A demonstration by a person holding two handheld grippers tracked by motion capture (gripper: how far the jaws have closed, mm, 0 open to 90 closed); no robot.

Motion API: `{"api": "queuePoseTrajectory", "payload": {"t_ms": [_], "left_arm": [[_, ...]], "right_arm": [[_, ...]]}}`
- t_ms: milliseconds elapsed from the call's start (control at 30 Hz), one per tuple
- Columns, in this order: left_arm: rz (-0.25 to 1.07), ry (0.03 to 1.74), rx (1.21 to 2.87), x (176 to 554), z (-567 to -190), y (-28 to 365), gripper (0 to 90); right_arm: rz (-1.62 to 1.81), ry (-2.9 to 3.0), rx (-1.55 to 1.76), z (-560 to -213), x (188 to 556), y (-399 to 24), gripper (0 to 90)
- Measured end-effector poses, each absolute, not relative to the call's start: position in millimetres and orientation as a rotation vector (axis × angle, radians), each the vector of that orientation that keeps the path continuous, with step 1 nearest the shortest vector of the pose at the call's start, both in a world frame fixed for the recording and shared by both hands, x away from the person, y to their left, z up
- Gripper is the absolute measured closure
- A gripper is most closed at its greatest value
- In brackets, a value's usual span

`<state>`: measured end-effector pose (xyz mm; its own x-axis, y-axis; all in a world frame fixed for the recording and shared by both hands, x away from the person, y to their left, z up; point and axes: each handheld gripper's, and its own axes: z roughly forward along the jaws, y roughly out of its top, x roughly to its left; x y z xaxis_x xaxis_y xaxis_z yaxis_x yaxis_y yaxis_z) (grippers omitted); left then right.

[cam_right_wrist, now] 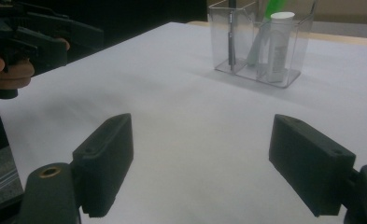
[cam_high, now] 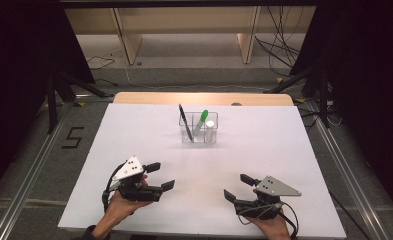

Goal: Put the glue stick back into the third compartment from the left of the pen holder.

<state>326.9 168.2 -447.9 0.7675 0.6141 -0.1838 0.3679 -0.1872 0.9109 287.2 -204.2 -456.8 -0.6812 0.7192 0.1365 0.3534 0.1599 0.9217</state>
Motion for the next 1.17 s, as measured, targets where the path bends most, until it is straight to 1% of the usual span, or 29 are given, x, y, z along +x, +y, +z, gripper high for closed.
{"api": "queuePoseTrajectory", "payload": {"t_ms": [300, 600, 1167], "left_arm": [[0.249, 0.771, 1.838, 318, -459, 169, 17.2], [0.253, 0.779, 1.809, 319, -458, 172, 17.2], [0.248, 0.781, 1.807, 320, -458, 172, 17.0]], "right_arm": [[1.525, 2.108, 1.03, -457, 287, -205, 22.7], [1.519, 2.107, 1.031, -457, 287, -206, 22.7], [1.518, 2.11, 1.029, -458, 288, -205, 22.7]]}}
